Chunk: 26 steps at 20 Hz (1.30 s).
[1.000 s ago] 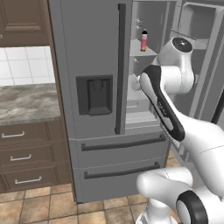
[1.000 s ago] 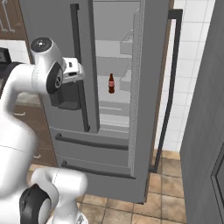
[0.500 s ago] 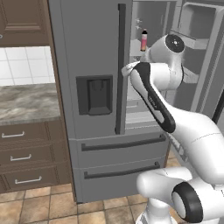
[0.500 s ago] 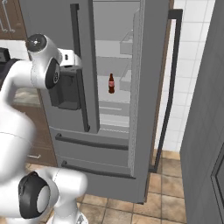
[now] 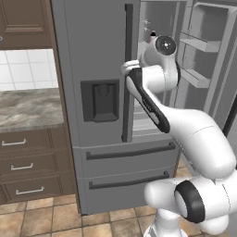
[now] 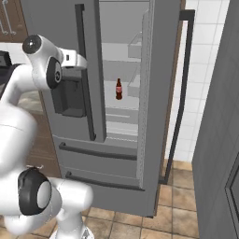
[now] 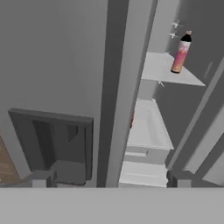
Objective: Open the fridge, grab two sodas, and place both sodas inside the bowl with ice on the dining counter.
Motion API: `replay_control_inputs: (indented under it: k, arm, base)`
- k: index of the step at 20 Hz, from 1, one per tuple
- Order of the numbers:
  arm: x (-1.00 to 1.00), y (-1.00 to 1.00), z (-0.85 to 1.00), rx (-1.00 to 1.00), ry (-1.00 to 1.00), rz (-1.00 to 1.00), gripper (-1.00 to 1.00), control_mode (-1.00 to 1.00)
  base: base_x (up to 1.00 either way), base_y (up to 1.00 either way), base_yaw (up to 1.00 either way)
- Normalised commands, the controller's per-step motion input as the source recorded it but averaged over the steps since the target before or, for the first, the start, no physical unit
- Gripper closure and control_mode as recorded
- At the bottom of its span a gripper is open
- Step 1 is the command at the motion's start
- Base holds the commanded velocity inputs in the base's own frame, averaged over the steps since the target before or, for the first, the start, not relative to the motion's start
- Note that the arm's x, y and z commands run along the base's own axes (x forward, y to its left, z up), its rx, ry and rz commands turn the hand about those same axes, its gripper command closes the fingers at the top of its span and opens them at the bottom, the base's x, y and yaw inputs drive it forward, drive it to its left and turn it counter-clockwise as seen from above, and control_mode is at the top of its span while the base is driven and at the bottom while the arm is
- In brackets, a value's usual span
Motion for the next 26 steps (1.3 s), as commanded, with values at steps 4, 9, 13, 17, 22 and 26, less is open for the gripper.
replay_control_inputs:
  k: [4,9,13,17,22,26]
  arm:
    - [0.44,0.00,0.00,0.04,-0.02,0.00,-1.00,-1.00]
    - [0.47,0.05,0.00,0.06,-0.01,0.00,-1.00,-1.00]
    - [0.47,0.00,0.00,0.02,0.00,-0.03,-1.00,-1.00]
    - [0.53,0.00,0.00,0.02,0.00,-0.03,-1.00,-1.00]
    - [0.58,0.06,-0.06,0.02,0.00,0.00,-1.00,-1.00]
    - [0.56,0.08,-0.07,0.03,0.00,0.00,-1.00,-1.00]
  base:
    - [0.00,0.00,0.00]
    - [0.00,0.00,0.00]
    - [0.00,0.00,0.00]
    - [0.00,0.00,0.00]
    - [0.00,0.00,0.00]
    - [0.00,0.00,0.00]
